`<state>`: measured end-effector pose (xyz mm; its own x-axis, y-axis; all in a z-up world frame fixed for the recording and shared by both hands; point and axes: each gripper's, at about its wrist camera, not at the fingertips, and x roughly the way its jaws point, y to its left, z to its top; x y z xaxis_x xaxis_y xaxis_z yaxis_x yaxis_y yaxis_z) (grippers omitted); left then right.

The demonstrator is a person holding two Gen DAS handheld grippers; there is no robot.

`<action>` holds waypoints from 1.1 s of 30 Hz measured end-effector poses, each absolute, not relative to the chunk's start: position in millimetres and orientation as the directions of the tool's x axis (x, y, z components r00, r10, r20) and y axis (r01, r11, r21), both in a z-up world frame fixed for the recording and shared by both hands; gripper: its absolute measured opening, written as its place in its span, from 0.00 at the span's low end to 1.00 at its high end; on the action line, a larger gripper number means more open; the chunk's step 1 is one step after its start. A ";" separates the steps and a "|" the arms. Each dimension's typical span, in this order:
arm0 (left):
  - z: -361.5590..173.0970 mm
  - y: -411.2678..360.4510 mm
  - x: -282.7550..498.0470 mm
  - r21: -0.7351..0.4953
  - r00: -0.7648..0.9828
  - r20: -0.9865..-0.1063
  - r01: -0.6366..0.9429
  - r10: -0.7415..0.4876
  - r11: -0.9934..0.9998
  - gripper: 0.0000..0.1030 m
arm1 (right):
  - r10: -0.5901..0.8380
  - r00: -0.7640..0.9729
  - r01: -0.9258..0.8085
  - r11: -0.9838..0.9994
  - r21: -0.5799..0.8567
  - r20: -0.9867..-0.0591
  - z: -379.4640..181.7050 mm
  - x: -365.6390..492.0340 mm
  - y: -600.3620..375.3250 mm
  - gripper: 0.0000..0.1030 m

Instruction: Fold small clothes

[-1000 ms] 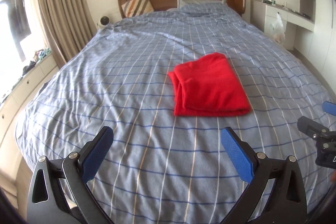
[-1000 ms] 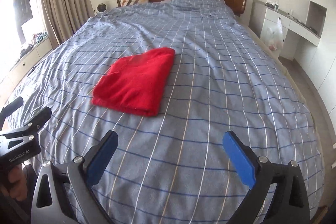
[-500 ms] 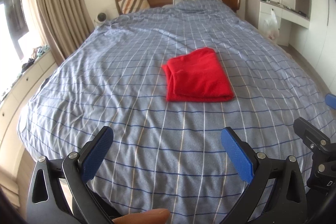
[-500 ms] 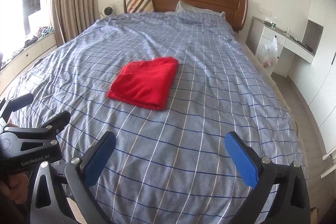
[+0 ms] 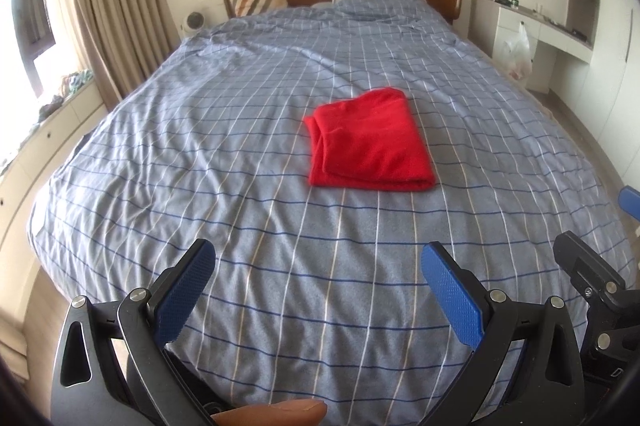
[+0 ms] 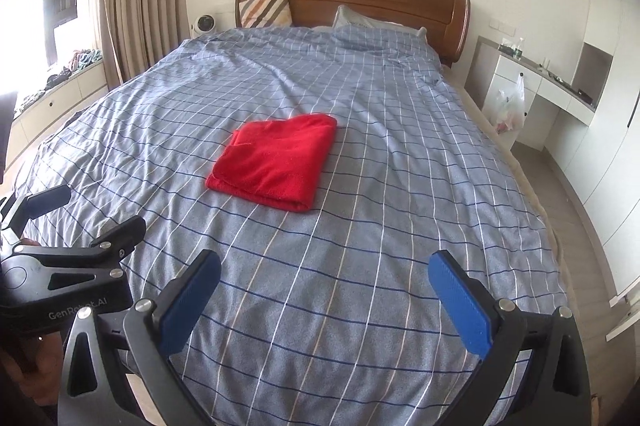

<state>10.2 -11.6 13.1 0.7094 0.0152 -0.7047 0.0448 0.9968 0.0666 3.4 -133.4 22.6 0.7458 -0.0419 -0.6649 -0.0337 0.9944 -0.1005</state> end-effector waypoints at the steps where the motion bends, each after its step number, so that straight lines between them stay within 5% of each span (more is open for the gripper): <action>1: 13.8 -12.3 9.8 0.070 0.709 -0.705 0.044 0.018 0.997 1.00 | -0.039 0.746 -0.036 0.994 -0.099 -0.665 23.1 3.6 -132.9 0.99; 33: 22.3 -12.4 4.4 0.074 0.724 -0.689 0.038 0.024 0.997 1.00 | 0.000 0.748 -0.041 0.998 -0.046 -0.664 30.9 -3.4 -136.3 0.99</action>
